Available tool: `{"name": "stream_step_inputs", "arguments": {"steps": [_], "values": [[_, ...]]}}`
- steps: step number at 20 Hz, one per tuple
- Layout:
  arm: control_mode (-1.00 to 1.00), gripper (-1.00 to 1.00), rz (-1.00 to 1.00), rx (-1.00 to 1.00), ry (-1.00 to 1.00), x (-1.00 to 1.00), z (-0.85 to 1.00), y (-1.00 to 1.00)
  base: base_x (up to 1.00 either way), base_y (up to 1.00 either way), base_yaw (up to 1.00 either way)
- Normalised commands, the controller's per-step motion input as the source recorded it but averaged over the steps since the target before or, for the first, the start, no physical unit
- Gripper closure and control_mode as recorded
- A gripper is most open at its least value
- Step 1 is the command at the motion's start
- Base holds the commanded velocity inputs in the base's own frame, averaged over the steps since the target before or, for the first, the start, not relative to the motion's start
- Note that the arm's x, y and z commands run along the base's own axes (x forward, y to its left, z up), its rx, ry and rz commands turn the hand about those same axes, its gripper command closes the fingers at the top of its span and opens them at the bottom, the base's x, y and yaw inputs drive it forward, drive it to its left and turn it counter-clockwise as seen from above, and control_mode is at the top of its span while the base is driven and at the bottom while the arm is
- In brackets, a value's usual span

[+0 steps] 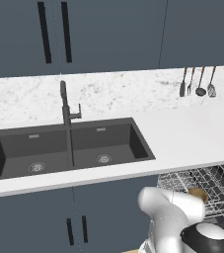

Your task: Pick up the cup and bowl from the counter, place them in the dishwasher, and close the dishwasher door.

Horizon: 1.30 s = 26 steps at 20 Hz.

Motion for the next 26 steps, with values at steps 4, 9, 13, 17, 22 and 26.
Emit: {"name": "stream_step_inputs", "arguments": {"steps": [4, 9, 13, 17, 22, 26], "values": [[-1.00, -1.00, 0.00, 0.00, 0.01, 0.00, 0.00, 0.00, 0.00, 0.00, 0.00], [-1.00, -1.00, -0.08, 0.19, 0.05, 0.07, 0.00, -0.04, 0.00, 0.00, 0.00], [-1.00, -1.00, -0.38, 0.67, -0.05, 0.00, -0.16, -0.04, 0.00, 0.00, 0.00], [-1.00, -1.00, -0.47, 0.71, 0.00, 0.00, -0.25, -0.19, 0.00, 0.00, 0.00], [-1.00, -1.00, -0.13, 0.21, -0.41, 0.09, -0.25, -0.02, 0.00, 0.00, 0.00], [-1.00, -1.00, -0.24, 0.20, -0.57, 0.42, -0.21, 0.34, 0.00, 0.00, 0.00]]}}
